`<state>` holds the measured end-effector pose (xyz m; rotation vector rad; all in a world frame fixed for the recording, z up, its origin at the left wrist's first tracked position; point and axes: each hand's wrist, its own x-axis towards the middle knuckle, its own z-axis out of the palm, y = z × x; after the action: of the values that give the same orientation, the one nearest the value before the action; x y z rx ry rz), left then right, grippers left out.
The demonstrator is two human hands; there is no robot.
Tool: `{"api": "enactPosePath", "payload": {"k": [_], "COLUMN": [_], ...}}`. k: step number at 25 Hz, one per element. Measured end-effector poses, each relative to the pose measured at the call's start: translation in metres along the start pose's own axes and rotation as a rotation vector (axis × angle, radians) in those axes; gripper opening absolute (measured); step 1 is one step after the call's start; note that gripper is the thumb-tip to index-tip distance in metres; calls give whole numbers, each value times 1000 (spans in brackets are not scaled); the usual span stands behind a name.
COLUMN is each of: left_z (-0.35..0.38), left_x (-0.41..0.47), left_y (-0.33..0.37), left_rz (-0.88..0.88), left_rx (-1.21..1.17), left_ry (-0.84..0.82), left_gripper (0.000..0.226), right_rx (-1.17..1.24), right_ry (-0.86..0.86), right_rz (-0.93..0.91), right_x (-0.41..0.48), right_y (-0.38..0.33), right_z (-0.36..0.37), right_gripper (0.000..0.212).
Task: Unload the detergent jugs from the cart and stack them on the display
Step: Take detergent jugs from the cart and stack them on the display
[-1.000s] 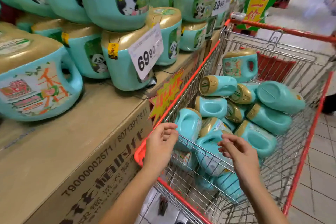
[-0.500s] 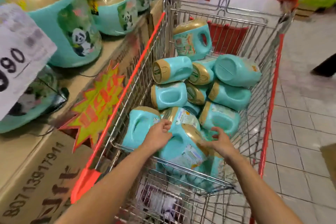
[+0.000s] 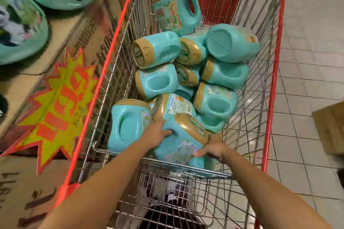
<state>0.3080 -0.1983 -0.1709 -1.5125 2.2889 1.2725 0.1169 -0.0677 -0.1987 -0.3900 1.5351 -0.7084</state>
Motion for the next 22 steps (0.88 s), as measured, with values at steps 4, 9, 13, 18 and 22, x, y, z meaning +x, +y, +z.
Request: {"api": "enactPosePath", "payload": {"k": [4,9,13,18,22], "left_z": [-21,-63,-95,-114,-110], "left_x": [-18,-72,-117,-148,-164], "left_y": [6,23,52,76,85], "left_rz": [22,102,206,246,192], "left_rx": [71,-296,-782,-994,-948], "left_ry": [130,303,264,244,297], "left_gripper": [40,38,37,37,41], "right_rx": [83,380,607,729,731], "right_ry": [4,-55,-155,-279,-143], "right_rz": [-52,-312,-508,-574,-661], "right_x": [-20,-66,-115,-153,-164], "right_y": [-19,-53,-73,-92,-97], "right_z": [1,6,21,42,63], "right_gripper": [78,101,98,75,46]}}
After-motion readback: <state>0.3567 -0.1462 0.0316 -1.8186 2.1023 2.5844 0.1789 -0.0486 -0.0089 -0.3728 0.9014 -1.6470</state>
